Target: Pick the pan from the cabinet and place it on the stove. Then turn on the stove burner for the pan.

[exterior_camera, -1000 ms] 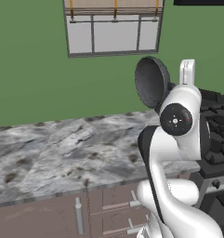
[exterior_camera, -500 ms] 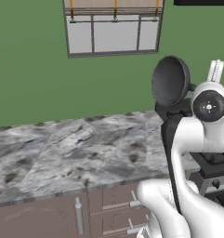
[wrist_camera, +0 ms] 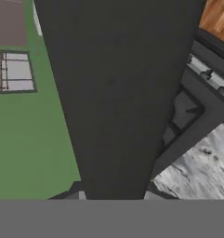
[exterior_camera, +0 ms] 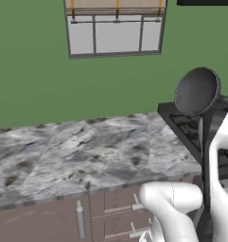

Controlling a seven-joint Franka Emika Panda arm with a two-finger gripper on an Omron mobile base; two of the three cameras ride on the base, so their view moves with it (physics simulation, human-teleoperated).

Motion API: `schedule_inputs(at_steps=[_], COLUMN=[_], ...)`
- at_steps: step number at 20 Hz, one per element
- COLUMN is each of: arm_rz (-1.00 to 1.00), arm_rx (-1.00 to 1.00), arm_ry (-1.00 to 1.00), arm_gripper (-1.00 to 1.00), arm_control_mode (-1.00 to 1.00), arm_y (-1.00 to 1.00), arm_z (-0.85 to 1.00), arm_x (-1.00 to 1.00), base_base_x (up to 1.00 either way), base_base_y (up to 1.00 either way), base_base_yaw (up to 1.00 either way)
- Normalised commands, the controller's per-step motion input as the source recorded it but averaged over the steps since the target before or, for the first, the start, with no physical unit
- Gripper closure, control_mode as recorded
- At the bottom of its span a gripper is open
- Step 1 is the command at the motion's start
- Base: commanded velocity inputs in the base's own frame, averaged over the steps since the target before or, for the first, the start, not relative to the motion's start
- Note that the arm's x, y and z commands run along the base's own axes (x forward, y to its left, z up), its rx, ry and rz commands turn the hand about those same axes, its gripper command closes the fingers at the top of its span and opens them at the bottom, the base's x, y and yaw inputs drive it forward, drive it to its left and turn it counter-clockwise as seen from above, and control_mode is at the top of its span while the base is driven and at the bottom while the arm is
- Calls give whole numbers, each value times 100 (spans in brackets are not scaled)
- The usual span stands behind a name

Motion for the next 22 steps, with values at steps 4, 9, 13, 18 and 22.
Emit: schedule_inputs(at_steps=[4,9,13,18,22], arm_rz=[-4,-1,0,0,0], arm_rx=[23,28,32,24,18], arm_ry=[10,9,8,9,13], arm_gripper=[100,100,100,100,100], arm_control_mode=[-100,-100,-100,-100,-100], arm_y=[-75,-77,-64,-29,-32], arm_z=[-32,-35,-34,-31,-29], arm_x=[-53,-35,-13,0,0], base_base_x=[0,0,0,0,0], base_base_y=[0,0,0,0,0], base_base_yaw=[0,0,0,0,0])
